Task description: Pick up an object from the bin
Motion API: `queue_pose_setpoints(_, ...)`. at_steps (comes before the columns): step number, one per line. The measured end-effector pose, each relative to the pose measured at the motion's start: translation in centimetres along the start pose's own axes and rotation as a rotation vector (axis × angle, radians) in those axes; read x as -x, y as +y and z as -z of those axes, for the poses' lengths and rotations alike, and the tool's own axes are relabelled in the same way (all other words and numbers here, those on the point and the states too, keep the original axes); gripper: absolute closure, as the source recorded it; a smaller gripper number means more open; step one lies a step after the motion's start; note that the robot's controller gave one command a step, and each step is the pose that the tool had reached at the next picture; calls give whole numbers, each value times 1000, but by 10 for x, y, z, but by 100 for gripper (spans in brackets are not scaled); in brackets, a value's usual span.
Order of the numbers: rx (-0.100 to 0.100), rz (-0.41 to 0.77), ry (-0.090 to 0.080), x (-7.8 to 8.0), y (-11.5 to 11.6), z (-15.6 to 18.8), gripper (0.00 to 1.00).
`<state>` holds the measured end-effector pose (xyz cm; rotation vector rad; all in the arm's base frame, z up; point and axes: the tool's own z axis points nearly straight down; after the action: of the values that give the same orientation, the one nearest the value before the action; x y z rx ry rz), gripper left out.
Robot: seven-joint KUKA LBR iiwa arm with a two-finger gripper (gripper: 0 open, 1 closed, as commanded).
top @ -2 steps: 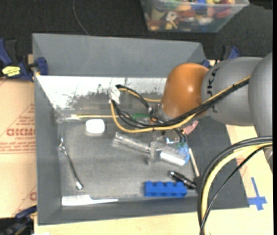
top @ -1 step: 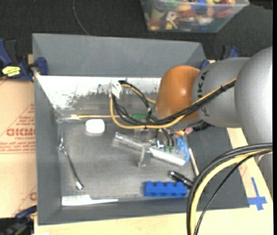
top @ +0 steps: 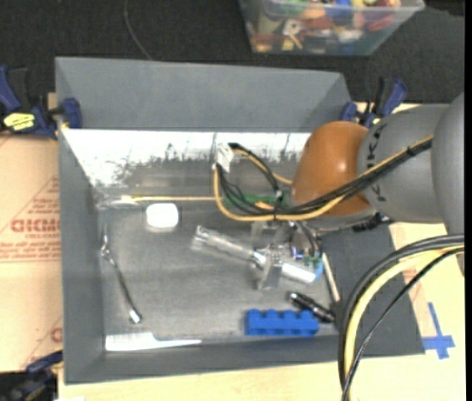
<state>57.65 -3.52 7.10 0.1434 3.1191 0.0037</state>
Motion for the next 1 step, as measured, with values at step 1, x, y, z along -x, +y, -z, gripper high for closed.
queue_pose_setpoints(1,1,-73,0,-2,0,1,100)
